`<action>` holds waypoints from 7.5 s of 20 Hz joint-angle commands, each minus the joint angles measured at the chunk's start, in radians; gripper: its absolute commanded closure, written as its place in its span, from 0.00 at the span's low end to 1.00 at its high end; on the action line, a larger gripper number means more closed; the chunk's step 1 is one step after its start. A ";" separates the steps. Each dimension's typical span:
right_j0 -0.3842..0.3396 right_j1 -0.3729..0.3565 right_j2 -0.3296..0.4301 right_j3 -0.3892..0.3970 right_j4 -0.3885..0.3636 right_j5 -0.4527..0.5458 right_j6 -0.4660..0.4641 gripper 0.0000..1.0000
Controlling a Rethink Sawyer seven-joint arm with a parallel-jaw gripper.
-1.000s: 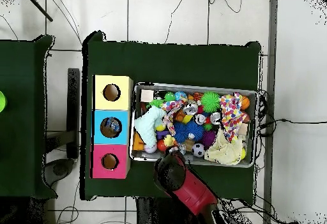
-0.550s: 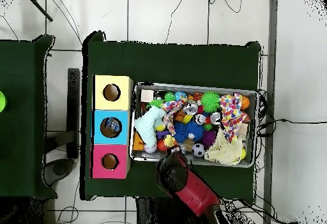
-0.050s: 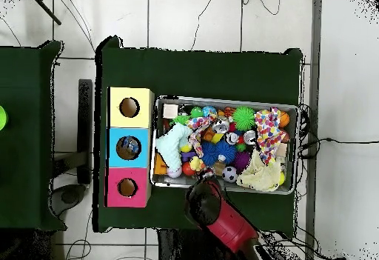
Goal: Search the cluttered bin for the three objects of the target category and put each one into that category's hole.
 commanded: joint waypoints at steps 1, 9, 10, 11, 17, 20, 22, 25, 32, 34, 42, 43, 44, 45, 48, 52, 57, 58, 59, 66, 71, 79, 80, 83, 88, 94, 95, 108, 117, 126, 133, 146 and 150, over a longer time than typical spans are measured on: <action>-0.047 0.074 0.109 0.058 -0.038 -0.049 0.258 0.00; -0.049 0.060 0.174 0.101 -0.006 -0.064 0.320 0.00; -0.054 0.061 0.185 0.105 -0.002 -0.062 0.326 0.00; -0.057 0.063 0.194 0.109 0.000 -0.063 0.332 0.00; -0.051 0.070 0.206 0.122 0.026 -0.056 0.332 0.00; -0.016 0.073 0.176 0.111 0.058 -0.043 0.308 0.00; 0.006 0.081 0.158 0.101 0.078 -0.024 0.288 0.00; 0.035 0.095 0.135 0.086 0.109 0.012 0.261 0.00; 0.039 0.135 0.121 0.082 0.110 0.000 0.226 0.00; 0.044 0.143 0.113 0.080 0.115 -0.001 0.221 0.00; 0.032 0.164 0.099 0.073 0.098 -0.029 0.214 0.00; 0.025 0.165 0.105 0.072 0.091 -0.034 0.217 0.00; 0.023 0.170 0.104 0.071 0.085 -0.044 0.218 0.00; 0.019 0.171 0.105 0.068 0.078 -0.051 0.216 0.00; 0.003 0.187 0.105 0.061 0.049 -0.079 0.206 0.00; 0.007 0.192 0.088 0.050 0.049 -0.091 0.190 0.00; 0.067 0.205 0.033 0.018 0.077 -0.114 0.147 1.00; 0.081 0.202 0.022 0.015 0.087 -0.096 0.134 1.00; 0.095 0.200 0.011 0.011 0.098 -0.078 0.122 1.00; 0.127 0.183 -0.016 0.004 0.105 -0.009 0.109 1.00; 0.015 0.013 0.021 0.041 -0.053 -0.022 0.081 1.00; 0.128 -0.381 -0.169 -0.057 -0.148 0.467 -0.050 1.00; 0.132 -0.390 -0.177 -0.071 -0.159 0.499 -0.043 1.00; 0.145 -0.410 -0.194 -0.106 -0.186 0.581 -0.021 1.00; 0.147 -0.431 -0.168 -0.119 -0.196 0.602 0.035 1.00; 0.206 -0.433 -0.178 -0.168 -0.172 0.596 0.119 1.00; 0.214 -0.427 -0.182 -0.184 -0.167 0.605 0.127 1.00; 0.346 -0.294 -0.222 -0.359 -0.135 0.685 0.197 1.00; 0.494 -0.160 -0.272 -0.419 -0.061 0.666 0.305 1.00; 0.637 -0.068 -0.332 -0.455 0.036 0.674 0.371 1.00; 0.686 -0.024 -0.331 -0.459 0.083 0.639 0.379 1.00; 0.805 0.054 -0.396 -0.520 0.120 0.685 0.425 1.00; 0.853 0.087 -0.419 -0.534 0.154 0.689 0.459 1.00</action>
